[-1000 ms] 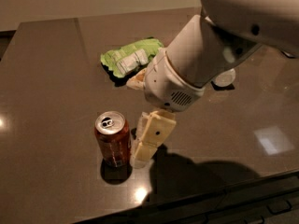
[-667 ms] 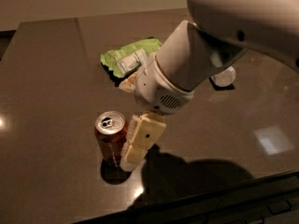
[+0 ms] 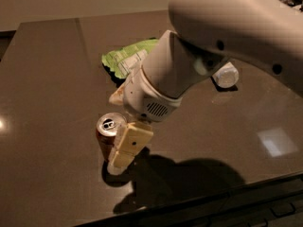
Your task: Move coke can near green rice chip bag
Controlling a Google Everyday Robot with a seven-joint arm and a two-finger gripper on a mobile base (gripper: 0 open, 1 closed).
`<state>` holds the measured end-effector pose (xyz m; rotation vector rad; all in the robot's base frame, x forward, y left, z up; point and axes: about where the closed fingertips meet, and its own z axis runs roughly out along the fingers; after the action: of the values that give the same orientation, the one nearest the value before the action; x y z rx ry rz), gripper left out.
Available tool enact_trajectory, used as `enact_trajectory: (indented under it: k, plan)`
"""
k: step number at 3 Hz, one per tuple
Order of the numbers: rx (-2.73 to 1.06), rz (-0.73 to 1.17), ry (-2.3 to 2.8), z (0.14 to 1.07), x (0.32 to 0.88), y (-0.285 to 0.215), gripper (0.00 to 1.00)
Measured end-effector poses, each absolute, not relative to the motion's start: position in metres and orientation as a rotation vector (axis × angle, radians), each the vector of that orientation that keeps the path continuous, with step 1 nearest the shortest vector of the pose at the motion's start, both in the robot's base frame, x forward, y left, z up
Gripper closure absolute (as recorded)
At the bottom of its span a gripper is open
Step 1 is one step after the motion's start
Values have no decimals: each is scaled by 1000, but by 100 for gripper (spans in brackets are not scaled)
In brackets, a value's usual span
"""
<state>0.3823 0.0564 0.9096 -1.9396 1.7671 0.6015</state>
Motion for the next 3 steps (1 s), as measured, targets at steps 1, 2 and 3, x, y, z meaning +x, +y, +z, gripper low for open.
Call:
enact_trajectory:
  k: [1,2,3]
  plan:
    - [-1944,636,1783,905,377,65,44]
    - [-1933,644,1790,907,379,69,69]
    - [-1898,598,1827,921,402,65,92]
